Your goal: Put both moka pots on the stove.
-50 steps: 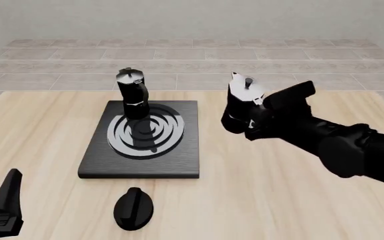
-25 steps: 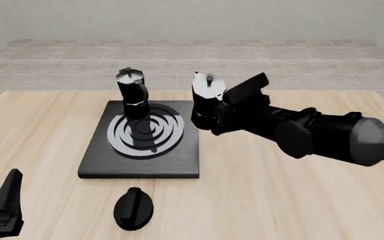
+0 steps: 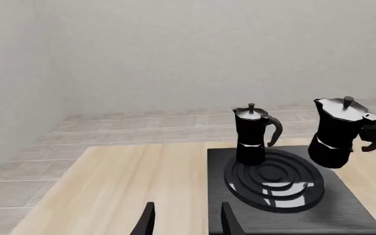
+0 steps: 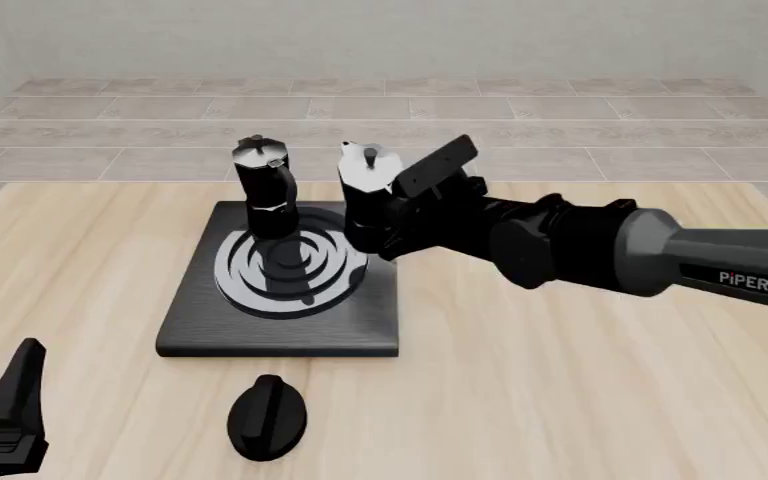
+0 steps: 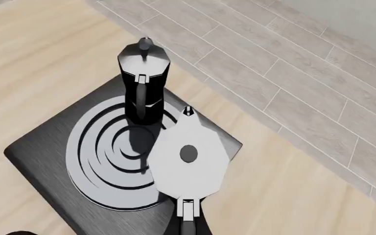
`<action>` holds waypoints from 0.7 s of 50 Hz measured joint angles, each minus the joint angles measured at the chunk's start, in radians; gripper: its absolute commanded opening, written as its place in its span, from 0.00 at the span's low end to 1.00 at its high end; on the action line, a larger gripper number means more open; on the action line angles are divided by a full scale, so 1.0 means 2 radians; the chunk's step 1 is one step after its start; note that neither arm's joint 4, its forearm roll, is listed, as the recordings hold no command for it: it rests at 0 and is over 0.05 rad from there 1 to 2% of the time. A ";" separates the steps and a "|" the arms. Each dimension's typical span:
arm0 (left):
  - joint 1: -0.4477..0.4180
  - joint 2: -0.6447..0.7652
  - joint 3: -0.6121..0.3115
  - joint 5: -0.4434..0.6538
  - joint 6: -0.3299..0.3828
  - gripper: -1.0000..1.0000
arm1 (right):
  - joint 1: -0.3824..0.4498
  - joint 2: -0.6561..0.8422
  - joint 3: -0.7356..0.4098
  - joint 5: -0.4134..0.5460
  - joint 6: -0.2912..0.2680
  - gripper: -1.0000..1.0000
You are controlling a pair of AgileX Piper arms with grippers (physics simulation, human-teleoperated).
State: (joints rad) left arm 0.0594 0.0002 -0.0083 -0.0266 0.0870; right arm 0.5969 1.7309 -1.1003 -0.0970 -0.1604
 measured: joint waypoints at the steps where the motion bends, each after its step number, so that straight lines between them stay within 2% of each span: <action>1: 0.000 0.000 0.000 0.000 0.000 1.00 | 0.001 0.002 -0.004 0.002 -0.001 0.00; 15: 0.001 0.000 0.000 -0.001 0.000 1.00 | 0.017 0.019 -0.048 0.025 -0.014 0.00; 35: 0.003 0.000 -0.003 0.002 -0.001 1.00 | 0.046 0.043 -0.072 0.039 -0.026 0.00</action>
State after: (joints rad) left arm 0.0645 0.0002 -0.0138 -0.0235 0.0848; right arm 0.6890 1.8178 -1.2438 -0.0198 -0.2123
